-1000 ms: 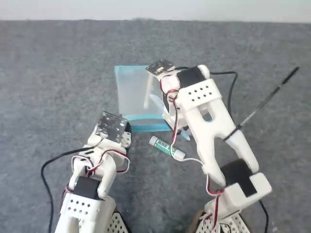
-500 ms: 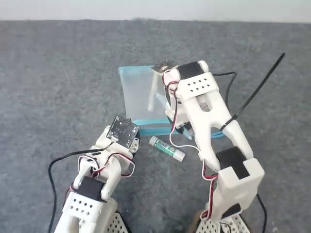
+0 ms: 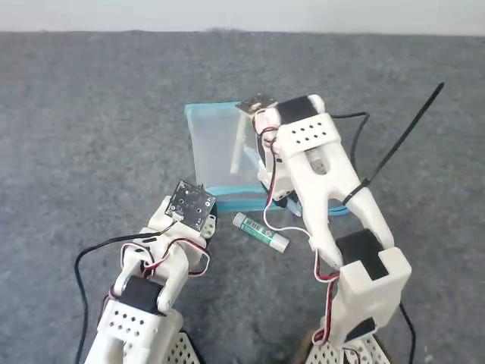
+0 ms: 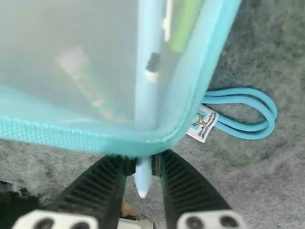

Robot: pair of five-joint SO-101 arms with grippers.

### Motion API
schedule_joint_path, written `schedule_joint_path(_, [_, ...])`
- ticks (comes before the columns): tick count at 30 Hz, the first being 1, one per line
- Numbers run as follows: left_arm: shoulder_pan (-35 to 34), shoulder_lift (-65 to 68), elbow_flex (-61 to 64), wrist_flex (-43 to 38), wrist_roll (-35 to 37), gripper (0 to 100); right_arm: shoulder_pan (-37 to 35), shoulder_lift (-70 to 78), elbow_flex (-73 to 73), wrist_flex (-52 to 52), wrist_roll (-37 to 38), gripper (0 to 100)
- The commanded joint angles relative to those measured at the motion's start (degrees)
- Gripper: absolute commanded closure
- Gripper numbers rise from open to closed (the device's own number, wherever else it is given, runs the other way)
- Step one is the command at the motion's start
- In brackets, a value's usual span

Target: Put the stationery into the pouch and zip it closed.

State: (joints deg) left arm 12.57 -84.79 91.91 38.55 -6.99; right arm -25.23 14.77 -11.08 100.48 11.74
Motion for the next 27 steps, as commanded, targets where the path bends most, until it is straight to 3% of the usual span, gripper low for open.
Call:
schedule_joint_path(1, [0.0, 0.3, -1.3, -0.4, -0.5, 99, -2.9, -5.6, -4.1, 1.4, -0.5, 81.6])
schedule_joint_path(9, [-0.4, 0.3, -1.0, -0.3, -0.7, 99, -5.7, -11.6, -4.1, -6.3, -0.8, 81.8])
schedule_joint_path(16, [-0.4, 0.2, -1.0, -0.3, -0.8, 99, -5.6, -28.9, 0.4, -6.1, 1.7, 82.1])
schedule_joint_path(21, [-0.4, 0.2, -1.0, -0.3, -0.8, 99, -5.4, -42.0, 16.5, -10.9, 6.9, 82.1])
schedule_joint_path(27, [-0.4, 0.2, -1.0, -0.2, -0.5, 99, -4.3, -53.1, 43.8, -24.9, 7.8, 82.2])
